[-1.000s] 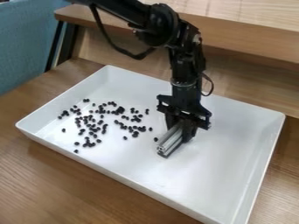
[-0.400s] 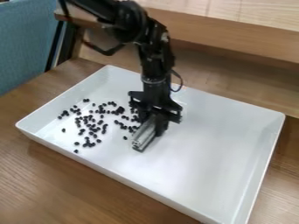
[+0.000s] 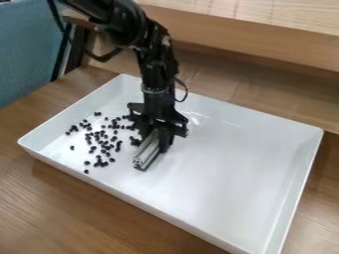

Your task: Sweep into pile

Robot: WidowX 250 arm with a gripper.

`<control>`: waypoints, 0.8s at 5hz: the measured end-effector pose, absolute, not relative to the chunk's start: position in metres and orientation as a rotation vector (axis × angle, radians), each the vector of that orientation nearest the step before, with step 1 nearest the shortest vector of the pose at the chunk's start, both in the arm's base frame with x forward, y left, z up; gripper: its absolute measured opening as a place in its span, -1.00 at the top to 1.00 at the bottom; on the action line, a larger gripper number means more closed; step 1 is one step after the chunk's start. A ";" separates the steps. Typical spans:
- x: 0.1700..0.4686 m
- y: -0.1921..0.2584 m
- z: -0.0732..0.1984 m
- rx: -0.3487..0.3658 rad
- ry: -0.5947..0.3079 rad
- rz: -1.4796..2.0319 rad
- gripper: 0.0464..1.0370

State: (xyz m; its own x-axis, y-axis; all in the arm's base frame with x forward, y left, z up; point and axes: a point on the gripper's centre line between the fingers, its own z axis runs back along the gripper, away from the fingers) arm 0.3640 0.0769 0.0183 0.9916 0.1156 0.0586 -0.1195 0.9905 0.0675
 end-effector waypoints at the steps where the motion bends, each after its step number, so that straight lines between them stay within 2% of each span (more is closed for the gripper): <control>1: 0.363 0.081 0.018 0.070 -0.051 0.110 0.29; 4: 0.368 0.105 0.019 0.055 -0.031 0.069 0.29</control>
